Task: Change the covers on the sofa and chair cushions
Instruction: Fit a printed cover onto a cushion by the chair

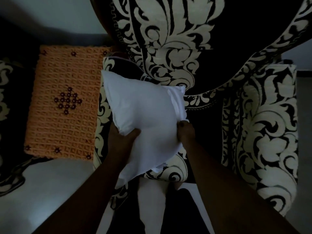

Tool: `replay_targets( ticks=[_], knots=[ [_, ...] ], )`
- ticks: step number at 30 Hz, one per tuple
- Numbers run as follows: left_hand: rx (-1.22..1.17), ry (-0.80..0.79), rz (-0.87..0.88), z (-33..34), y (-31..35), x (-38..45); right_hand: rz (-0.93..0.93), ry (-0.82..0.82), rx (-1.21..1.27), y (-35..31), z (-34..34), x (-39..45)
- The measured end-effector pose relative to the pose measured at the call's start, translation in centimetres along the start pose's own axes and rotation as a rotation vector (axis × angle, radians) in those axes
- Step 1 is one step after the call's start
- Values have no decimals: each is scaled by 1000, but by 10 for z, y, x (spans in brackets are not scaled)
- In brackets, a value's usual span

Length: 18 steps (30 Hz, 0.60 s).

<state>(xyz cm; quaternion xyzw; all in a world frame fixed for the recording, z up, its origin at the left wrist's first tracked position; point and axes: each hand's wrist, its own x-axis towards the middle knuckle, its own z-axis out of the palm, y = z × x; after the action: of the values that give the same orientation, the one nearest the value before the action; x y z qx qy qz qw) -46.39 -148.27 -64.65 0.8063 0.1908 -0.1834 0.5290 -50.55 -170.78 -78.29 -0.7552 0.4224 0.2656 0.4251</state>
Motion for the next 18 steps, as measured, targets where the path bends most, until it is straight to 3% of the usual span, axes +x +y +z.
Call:
replay_targets(
  ticks=[6,14,18],
  knots=[
    [48,1,83,-27,42,-38,-105,302,30,-26,-17,-91],
    [60,193,195,-83,99,-77,-163,308,285,-58,-34,-216],
    [-1,307,218,-120,126,-96,-177,251,171,-59,-51,-263]
  ],
)
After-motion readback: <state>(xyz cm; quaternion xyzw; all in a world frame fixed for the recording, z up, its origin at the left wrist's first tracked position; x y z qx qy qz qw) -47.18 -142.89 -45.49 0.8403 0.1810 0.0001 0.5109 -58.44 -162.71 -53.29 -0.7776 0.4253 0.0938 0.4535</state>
